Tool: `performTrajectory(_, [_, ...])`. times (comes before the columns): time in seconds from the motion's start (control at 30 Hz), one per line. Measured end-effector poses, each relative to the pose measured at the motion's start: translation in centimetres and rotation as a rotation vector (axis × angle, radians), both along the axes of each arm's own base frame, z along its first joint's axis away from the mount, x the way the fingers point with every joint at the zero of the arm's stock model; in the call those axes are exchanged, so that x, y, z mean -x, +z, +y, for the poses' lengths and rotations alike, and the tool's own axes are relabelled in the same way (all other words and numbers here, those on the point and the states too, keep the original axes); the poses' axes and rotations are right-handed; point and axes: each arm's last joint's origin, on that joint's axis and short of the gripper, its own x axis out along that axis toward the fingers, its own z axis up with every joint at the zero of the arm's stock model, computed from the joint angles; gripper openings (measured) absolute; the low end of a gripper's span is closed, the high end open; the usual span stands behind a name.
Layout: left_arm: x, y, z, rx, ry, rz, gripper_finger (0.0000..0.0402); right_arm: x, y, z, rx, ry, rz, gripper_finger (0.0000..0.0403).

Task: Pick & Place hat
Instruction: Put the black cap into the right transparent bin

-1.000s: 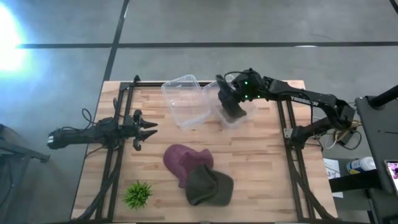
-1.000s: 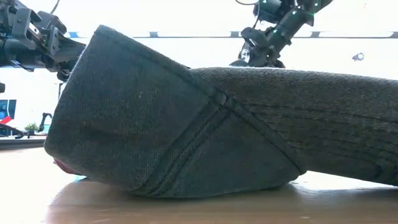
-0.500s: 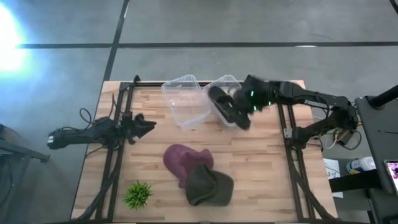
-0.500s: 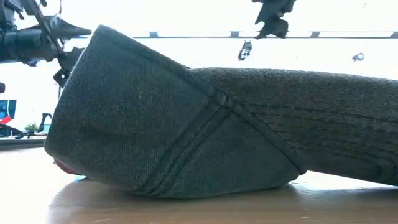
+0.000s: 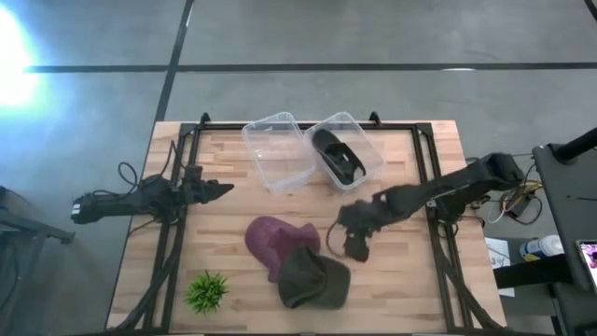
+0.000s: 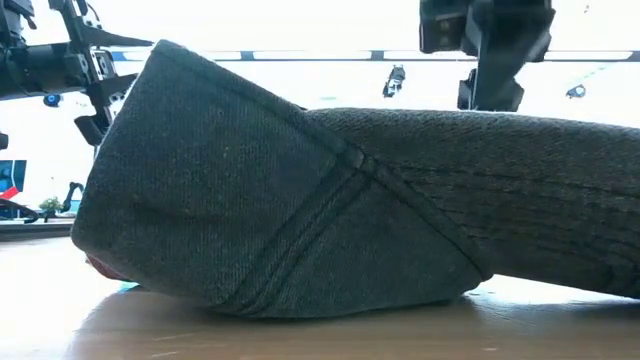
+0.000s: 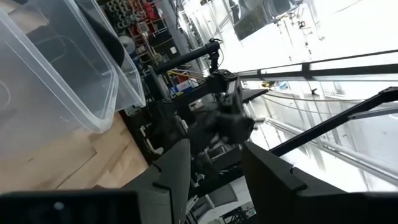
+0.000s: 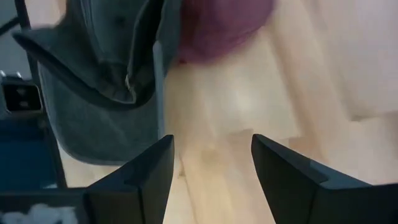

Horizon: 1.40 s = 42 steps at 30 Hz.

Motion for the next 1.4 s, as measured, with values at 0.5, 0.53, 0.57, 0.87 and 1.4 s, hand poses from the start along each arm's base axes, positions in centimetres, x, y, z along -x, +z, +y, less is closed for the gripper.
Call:
performTrajectory(0.5, [-0.2, -1.4, -0.4, 0.077, -0.147, 0.144, 0.0139, -6.0, -6.3, 4.1, 0.063, 0.186, 0.07, 0.0208])
performTrajectory(0.53, [-0.2, -1.5, -0.4, 0.082, -0.147, 0.152, 0.0139, -6.3, -6.5, 4.2, 0.05, 0.196, 0.068, 0.0207])
performTrajectory(0.57, [-0.2, -1.5, -0.4, 0.085, -0.147, 0.158, 0.0139, -6.6, -6.7, 4.4, 0.032, 0.209, 0.071, 0.0206])
performTrajectory(0.87, [-0.3, -1.7, -0.4, 0.089, -0.145, 0.179, 0.0139, -7.6, -6.8, 5.1, -0.075, 0.244, 0.109, 0.0123])
performTrajectory(1.4, [-0.3, -1.8, -0.4, 0.088, -0.143, 0.18, 0.0139, 2.6, 8.5, 0.3, 0.291, -0.335, -0.144, 0.0015])
